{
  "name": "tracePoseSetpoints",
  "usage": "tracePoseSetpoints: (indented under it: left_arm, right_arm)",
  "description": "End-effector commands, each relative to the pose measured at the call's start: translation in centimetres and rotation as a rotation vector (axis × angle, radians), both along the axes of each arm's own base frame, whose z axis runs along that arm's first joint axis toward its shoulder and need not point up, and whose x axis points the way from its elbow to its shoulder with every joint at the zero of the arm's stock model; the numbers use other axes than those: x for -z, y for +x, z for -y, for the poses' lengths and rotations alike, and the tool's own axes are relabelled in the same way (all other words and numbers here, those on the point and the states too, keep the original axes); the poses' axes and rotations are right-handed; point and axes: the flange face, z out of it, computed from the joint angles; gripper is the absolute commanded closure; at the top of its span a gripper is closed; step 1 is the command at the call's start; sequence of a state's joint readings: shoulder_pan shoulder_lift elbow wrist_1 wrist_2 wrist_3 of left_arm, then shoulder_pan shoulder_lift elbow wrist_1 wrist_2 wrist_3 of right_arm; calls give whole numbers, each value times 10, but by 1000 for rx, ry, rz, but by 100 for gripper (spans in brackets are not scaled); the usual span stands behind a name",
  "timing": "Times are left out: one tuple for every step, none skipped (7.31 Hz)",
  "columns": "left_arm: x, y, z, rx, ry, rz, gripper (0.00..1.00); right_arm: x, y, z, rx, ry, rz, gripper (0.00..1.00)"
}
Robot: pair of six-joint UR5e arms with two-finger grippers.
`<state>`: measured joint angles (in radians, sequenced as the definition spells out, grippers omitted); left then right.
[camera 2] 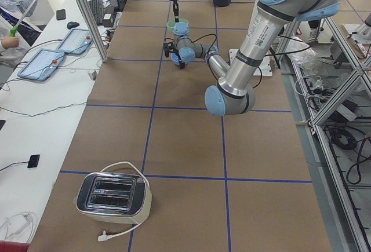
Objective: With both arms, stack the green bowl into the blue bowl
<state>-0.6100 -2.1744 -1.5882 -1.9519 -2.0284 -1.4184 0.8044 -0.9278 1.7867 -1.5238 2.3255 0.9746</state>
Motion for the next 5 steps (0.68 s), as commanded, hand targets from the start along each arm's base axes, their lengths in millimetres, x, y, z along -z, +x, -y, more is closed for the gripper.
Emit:
tracePoseSetpoints:
  left_arm:
    - [-26,-76,37,-83,31,-31,6]
    - [-44,-90,43,-102,64,-17,6]
    - [-60,-95,43,-115,86,0,6]
    - [-65,-99,45,-112,83,4,6]
    - [-66,-103,48,-104,81,5,6]
  right_arm:
    - [0,-40,-10,-2,29,-43,88]
    - [-13,-54,-5,3,25,-69,88]
    - [-14,-74,7,-10,38,-94,88]
    - [-20,-99,10,-12,59,-82,88]
    - [-25,-111,5,-4,68,-69,88]
